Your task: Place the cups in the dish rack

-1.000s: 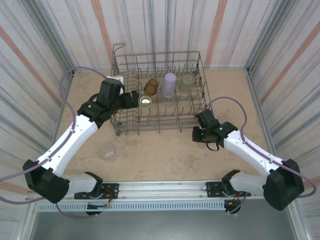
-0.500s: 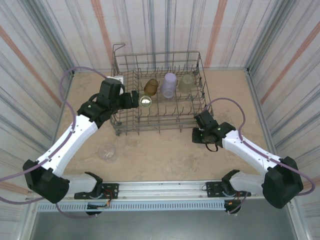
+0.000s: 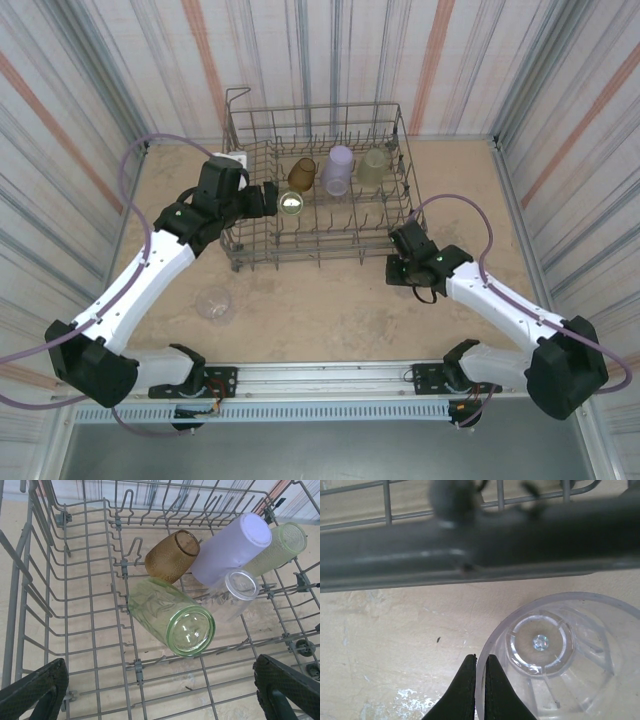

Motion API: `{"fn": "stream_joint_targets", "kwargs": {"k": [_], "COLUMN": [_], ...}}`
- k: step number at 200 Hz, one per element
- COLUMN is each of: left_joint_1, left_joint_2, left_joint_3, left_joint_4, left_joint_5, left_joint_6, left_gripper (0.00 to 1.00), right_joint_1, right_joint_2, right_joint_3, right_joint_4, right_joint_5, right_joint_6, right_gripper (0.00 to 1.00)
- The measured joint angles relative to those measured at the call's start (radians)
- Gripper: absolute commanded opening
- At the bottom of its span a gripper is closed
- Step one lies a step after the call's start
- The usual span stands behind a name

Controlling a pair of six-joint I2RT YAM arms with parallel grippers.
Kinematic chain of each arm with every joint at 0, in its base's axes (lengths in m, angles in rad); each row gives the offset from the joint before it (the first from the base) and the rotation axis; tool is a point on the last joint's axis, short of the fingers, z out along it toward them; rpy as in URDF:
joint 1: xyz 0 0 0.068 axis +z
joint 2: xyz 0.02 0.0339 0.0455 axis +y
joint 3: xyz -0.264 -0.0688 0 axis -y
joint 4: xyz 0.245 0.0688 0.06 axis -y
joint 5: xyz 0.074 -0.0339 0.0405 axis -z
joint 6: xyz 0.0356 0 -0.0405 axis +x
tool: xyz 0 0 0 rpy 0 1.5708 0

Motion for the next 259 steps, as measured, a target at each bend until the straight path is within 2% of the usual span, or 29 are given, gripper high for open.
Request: {"fn": "stream_joint_targets", "kwargs": {"k": [44,110,169,259], "left_joint_1": [0.0,0.0,0.005,0.006], "left_joint_2": [0.002,0.002,0.001,0.001], "left_joint_3": [0.0,0.0,0.0,0.0], "left_joint_4": [0.0,-0.001,-0.002,-0.014], "left_joint_5": [0.008,0.008,0.008,0.012], "left_joint_6": [-0.003,-0.003,-0.002,0.001], "left_gripper": [0.99,0.99,0.99,0.99], "right_joint_1": [-0.032,-0.165,-0.19,-0.309], "right_joint_2": [-0.047,-0.095,-0.095,-0.143], "right_joint_3": [-0.008,-0.01,0.01,0.068], "right_joint_4": [-0.024,-0.092,-0.143,-0.245], "right_joint_5": [0.001,-0.024,-0.023,-0.008], "right_joint_6": [-0.003,-0.008,-0.031,-0.083], "right_gripper": [0.0,0.0,0.0,0.0]}}
